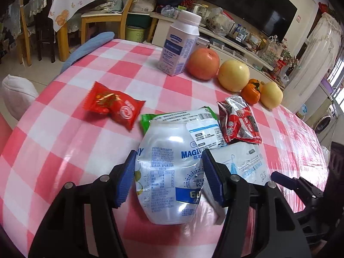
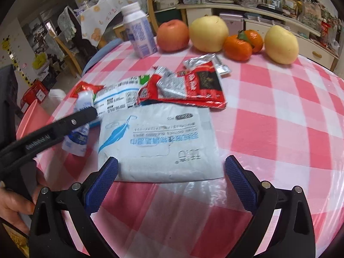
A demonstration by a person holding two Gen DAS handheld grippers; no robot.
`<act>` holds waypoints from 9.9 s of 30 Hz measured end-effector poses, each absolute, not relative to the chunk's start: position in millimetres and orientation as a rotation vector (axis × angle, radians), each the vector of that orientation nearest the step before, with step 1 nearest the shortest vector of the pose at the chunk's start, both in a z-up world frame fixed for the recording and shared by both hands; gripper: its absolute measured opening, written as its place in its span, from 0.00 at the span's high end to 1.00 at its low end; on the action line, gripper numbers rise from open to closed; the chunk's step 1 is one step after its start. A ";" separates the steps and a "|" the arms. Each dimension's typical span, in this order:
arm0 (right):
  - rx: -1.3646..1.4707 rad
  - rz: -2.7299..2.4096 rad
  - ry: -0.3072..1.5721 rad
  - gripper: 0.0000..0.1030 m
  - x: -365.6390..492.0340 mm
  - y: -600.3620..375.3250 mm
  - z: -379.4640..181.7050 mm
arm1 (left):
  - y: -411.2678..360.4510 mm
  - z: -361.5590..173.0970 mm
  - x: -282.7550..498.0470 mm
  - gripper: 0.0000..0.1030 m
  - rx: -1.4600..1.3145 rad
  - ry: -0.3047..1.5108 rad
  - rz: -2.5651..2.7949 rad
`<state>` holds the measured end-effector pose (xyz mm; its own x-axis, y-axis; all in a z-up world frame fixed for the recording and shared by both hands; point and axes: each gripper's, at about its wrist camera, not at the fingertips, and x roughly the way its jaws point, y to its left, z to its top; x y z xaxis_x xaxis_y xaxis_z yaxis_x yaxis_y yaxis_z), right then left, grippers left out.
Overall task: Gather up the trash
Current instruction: 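Grasp the white yogurt pouch with the left tool while the right tool approaches the wipes pack, then hold the yogurt pouch in the left tool while the right tool grasps the wet-wipes pack, then carry the pouch and wipes pack over the pink bucket and open the left tool, then grasp the white yogurt bottle with the left tool while the right tool holds the wipes pack, then carry the yogurt bottle and wipes pack over the pink bucket and open both tools, then return both open tools from the bucket to the table items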
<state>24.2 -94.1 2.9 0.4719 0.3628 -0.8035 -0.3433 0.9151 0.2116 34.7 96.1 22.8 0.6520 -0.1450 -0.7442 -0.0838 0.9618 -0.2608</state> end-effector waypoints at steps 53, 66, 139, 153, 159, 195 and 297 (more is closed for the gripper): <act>-0.297 0.906 0.957 0.04 4.3 23.2 6.8 | 195.7 26.5 -13.2 0.40 -0.424 0.819 -0.016; -0.335 0.930 0.876 0.04 -20.2 45.3 23.0 | 211.6 28.6 -13.9 0.40 -0.461 0.805 0.015; -0.028 0.936 0.702 0.41 -51.4 226.0 115.6 | 400.7 82.9 -83.2 0.40 -0.533 0.544 0.451; -0.079 0.839 0.673 0.41 -53.6 227.1 99.9 | 432.4 75.0 -88.3 0.40 -0.615 0.561 0.303; 0.009 0.686 0.658 0.41 -50.9 141.6 107.8 | 367.5 74.4 -55.3 0.31 -0.431 0.656 -0.009; 0.193 0.623 0.692 0.40 -63.1 22.6 81.3 | 219.4 11.7 9.9 0.24 -0.057 0.930 -0.210; 0.063 0.455 0.703 0.05 -69.4 25.2 65.9 | 230.4 116.1 -78.6 0.04 -0.062 0.392 0.187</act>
<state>-69.4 25.2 65.9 0.6698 0.4237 -0.6097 -0.3823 0.9008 0.2060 -78.6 230.4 116.1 0.9072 0.1693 -0.3851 -0.1933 0.9808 -0.0241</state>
